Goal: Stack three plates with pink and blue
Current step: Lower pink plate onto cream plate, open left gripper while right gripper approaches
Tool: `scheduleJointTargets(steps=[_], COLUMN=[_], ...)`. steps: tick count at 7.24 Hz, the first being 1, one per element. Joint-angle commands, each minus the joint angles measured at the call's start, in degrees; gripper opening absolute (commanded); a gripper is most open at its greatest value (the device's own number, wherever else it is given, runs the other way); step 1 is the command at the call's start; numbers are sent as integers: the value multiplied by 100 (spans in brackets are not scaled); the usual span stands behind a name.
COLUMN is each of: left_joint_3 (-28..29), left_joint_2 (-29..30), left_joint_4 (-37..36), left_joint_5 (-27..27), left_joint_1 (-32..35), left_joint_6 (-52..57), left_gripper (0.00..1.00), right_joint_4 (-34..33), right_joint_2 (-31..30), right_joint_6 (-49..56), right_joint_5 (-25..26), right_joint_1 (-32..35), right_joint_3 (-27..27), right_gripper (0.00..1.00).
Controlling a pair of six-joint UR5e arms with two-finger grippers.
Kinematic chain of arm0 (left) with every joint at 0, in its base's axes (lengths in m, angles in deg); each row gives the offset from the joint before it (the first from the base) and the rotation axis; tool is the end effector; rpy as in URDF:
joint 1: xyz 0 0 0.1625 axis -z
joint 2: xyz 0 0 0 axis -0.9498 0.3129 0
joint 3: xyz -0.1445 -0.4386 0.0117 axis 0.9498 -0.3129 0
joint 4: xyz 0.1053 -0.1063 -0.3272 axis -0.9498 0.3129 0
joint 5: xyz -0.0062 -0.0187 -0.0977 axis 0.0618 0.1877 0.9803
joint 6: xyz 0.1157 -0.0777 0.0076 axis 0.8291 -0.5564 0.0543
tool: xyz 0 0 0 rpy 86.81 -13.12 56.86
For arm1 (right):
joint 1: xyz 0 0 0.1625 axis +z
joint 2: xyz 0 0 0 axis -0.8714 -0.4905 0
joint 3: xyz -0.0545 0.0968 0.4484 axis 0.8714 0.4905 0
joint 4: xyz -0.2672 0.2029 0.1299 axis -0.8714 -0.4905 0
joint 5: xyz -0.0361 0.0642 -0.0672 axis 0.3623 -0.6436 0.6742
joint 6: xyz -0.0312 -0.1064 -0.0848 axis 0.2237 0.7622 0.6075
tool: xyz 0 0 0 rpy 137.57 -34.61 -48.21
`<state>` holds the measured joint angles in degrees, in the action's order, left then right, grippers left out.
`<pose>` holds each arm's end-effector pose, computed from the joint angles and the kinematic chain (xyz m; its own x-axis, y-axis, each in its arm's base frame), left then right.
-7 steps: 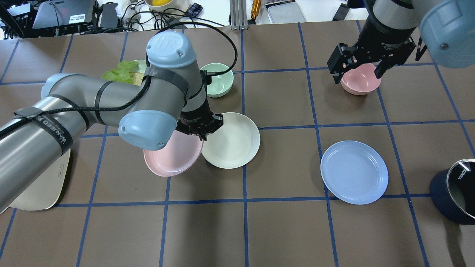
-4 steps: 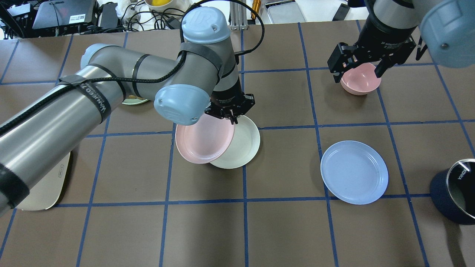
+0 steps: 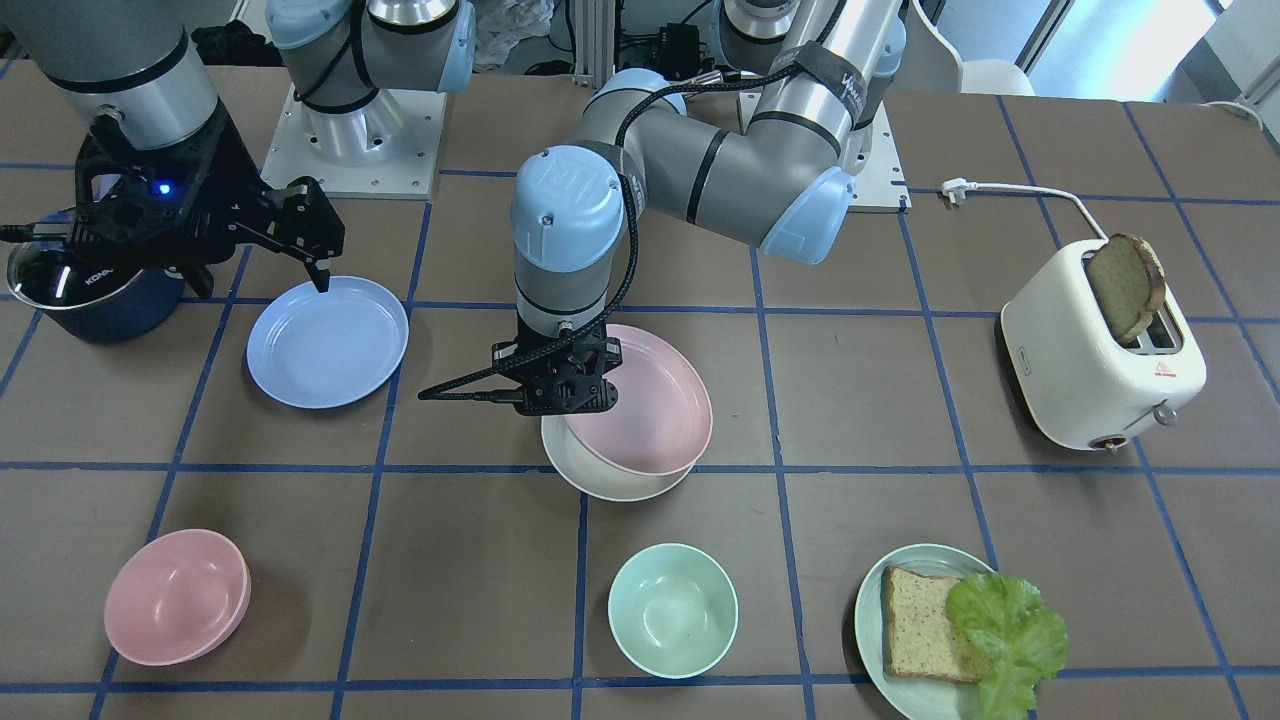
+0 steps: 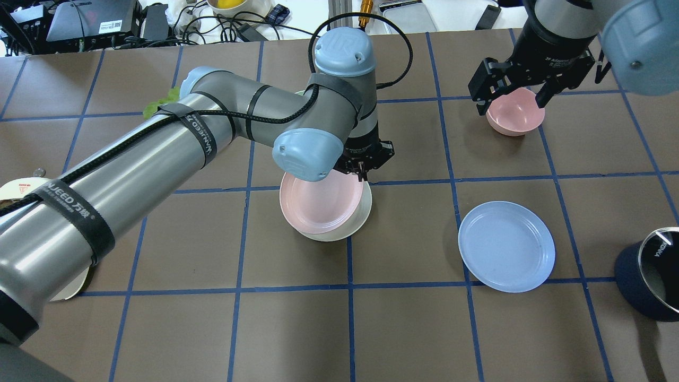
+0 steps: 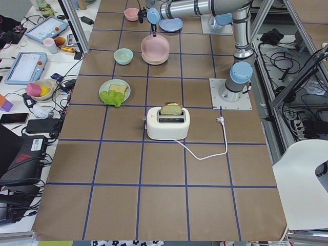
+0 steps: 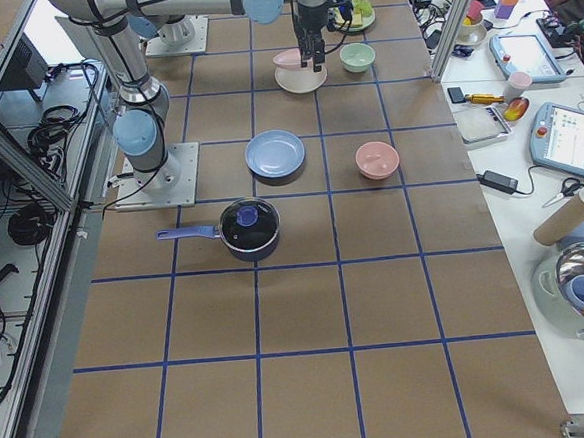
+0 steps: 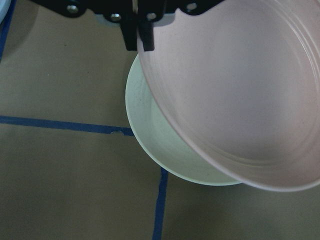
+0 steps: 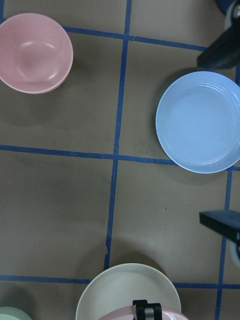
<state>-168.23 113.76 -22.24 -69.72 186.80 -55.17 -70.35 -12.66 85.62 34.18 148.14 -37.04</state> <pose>-0.3840 -0.4824 0.3048 -0.9928 -0.1071 0.0546 -0.1040 0.9930 0.0562 0.1147 -0.4578 0.4825 -0.9953 -0.0971 0.0004 -0.0970 0.9933 -0.0631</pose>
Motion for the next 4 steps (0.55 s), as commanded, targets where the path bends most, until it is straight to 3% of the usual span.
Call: scheduleJointTargets(steps=[1, 4], left_joint_3=[-42, -43], left_joint_2=[54, 247], left_joint_4=[42, -36], left_joint_5=[-241, -172], left_joint_1=[63, 89], left_joint_6=[-32, -67], left_gripper=[0, 0], right_joint_4=[-134, -142], right_joint_2=[129, 298], right_joint_6=[39, 144], right_joint_5=[144, 269], right_joint_1=[-198, -1173], right_joint_3=[-105, -1017], right_gripper=[100, 100])
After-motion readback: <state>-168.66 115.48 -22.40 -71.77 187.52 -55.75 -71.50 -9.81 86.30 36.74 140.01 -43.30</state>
